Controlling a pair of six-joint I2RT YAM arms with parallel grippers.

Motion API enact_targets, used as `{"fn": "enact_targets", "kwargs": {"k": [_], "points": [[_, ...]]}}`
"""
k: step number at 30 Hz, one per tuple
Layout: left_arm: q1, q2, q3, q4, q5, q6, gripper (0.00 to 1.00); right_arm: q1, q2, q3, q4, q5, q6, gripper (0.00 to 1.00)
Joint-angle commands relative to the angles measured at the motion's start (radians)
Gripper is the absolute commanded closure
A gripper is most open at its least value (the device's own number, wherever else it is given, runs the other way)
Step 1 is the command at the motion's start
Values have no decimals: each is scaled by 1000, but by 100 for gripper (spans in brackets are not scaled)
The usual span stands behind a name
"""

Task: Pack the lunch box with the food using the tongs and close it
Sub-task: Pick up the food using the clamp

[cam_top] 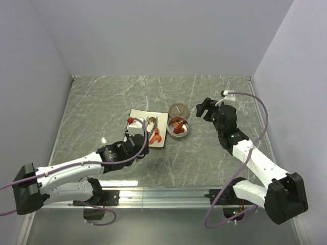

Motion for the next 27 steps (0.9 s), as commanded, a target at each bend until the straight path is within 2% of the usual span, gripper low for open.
{"fn": "enact_targets", "kwargs": {"k": [1, 27], "points": [[-5, -20, -24, -26, -25, -68, 52, -7, -23, -14, 11, 8, 3, 18], [-25, 119, -18, 67, 63, -48, 54, -8, -26, -20, 8, 8, 2, 18]]}}
